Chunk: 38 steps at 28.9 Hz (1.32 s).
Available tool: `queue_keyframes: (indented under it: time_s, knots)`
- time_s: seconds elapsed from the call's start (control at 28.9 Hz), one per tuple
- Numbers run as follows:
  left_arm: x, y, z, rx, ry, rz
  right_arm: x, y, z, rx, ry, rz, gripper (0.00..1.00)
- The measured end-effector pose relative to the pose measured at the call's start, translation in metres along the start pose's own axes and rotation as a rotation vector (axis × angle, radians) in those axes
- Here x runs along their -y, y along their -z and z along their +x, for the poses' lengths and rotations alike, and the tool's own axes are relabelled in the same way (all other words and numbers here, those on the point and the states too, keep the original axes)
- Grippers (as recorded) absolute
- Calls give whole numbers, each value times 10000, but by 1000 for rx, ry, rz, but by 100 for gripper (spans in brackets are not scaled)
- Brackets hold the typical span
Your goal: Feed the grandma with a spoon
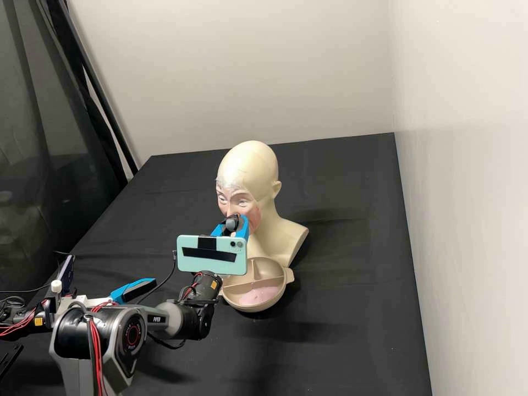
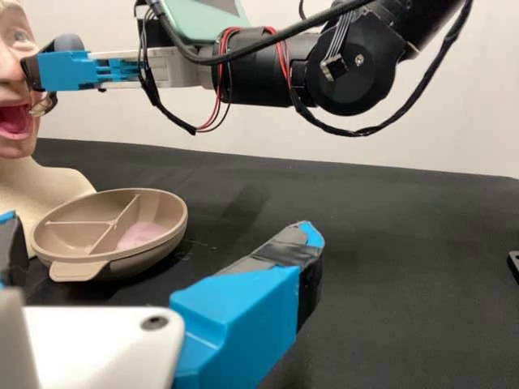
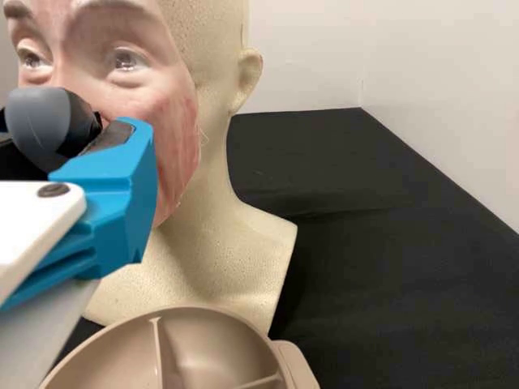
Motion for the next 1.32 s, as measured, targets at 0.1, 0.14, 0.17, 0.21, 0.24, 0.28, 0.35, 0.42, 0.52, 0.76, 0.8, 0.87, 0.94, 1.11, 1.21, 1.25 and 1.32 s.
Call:
queue_keyframes:
  time_s: [0.1, 0.14, 0.17, 0.21, 0.24, 0.28, 0.35, 0.42, 0.52, 0.76, 0.8, 0.87, 0.94, 1.11, 1.21, 1.25, 1.32]
  knots:
    - [-3, -6, 4, 2, -1, 0, 0, 0, 0, 0, 0, 0, 0]
    - [-3, -6, 4, 2, -1, 0, 0, 0, 0, 0, 0, 0, 0]
    - [-7, -7, 7, 3, -3, 0, 0, 0, 0, 0, 0, 0, 0]
    - [-9, -8, 9, 3, -4, 0, 0, 0, 0, 0, 0, 0, 0]
    - [-13, -9, 12, 3, -5, 1, 0, 0, 0, 0, 0, 0, 0]
    - [-14, -7, 12, 2, -6, -1, 0, 0, 0, 0, 0, 0, 0]
    - [-10, -21, 12, 1, -6, -5, 0, 0, 0, 0, 0, 2, 0]
    - [-5, -41, 13, 8, -4, -3, -4, 3, -11, -1, 0, 4, 0]
    - [2, -65, 13, 16, -2, 12, 7, -13, -60, 7, 7, 8, 0]
    - [6, -82, 14, 6, -5, 59, 63, -41, -217, 13, 25, 5, 0]
    - [7, -87, 14, 0, -7, 62, 66, -47, -234, 8, 20, 5, 0]
    - [6, -85, 14, -14, -10, 66, 76, -62, -268, 3, 14, 4, 0]
    - [9, -94, 14, -17, -11, 72, 87, -63, -309, -10, 6, 3, 0]
    - [11, -106, 13, -35, -16, 80, 97, -75, -371, -23, -6, 2, 0]
    - [24, -99, -18, -42, -30, 81, 101, -96, -407, -21, -17, 5, 0]
    - [11, -101, -38, -37, -61, 82, 97, -103, -419, -20, -26, 8, 0]
    - [-11, -99, -62, -31, -103, 77, 96, -109, -430, -19, -31, 10, 0]
